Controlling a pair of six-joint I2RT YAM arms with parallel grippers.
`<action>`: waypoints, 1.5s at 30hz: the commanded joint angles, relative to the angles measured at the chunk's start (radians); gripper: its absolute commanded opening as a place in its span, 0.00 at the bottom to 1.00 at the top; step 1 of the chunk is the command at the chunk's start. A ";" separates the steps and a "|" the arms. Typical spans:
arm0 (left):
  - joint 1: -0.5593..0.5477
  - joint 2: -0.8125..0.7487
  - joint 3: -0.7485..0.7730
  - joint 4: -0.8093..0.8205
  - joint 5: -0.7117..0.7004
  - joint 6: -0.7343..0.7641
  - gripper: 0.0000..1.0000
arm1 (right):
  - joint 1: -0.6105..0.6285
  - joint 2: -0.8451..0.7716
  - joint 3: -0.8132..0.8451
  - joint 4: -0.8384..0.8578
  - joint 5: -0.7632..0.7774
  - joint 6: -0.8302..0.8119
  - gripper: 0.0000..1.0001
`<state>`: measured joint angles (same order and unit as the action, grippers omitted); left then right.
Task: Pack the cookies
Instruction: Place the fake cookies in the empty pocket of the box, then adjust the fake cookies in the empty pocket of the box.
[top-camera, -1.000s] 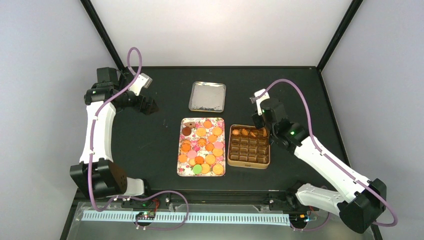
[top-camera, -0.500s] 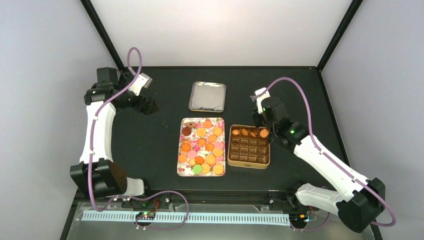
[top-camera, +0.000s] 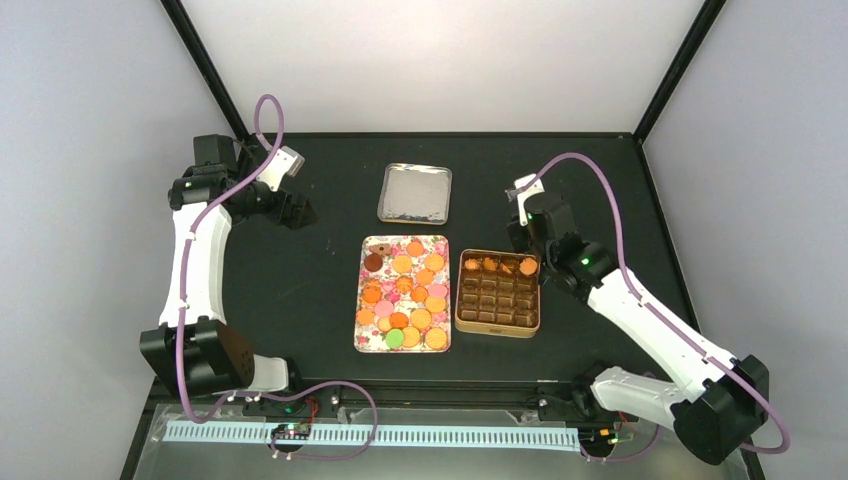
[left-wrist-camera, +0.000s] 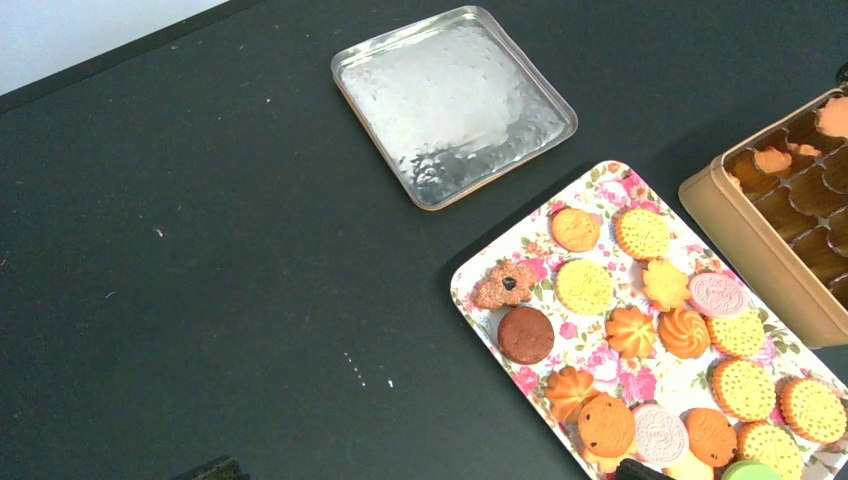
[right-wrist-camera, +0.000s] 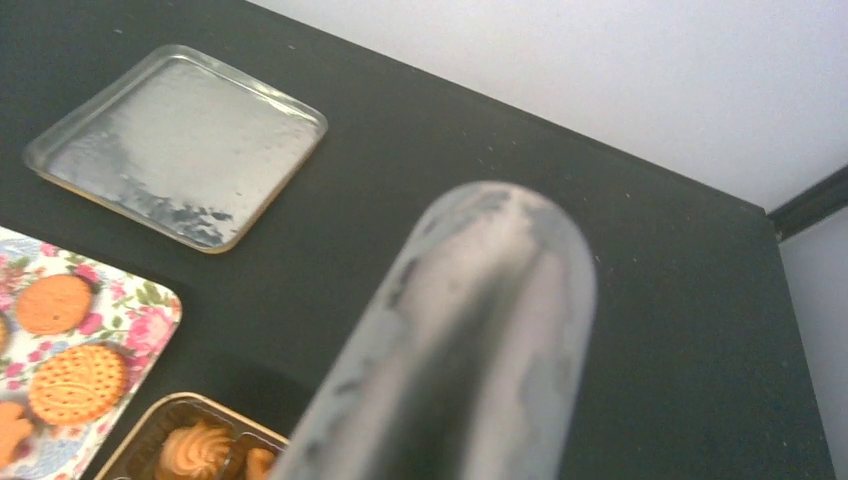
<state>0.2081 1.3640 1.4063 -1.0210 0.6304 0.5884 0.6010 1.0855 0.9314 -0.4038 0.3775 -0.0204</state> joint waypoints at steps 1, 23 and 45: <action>0.004 -0.012 0.027 0.004 0.001 0.002 0.98 | -0.043 -0.006 -0.012 0.010 0.040 0.054 0.25; 0.005 -0.002 0.026 0.012 0.007 -0.005 0.98 | -0.137 -0.102 -0.120 0.076 -0.181 0.115 0.26; 0.004 -0.002 0.025 0.003 0.012 -0.001 0.98 | -0.136 -0.151 -0.143 0.165 -0.229 0.111 0.18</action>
<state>0.2081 1.3640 1.4063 -1.0206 0.6304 0.5884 0.4690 0.9485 0.8001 -0.2909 0.1505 0.0853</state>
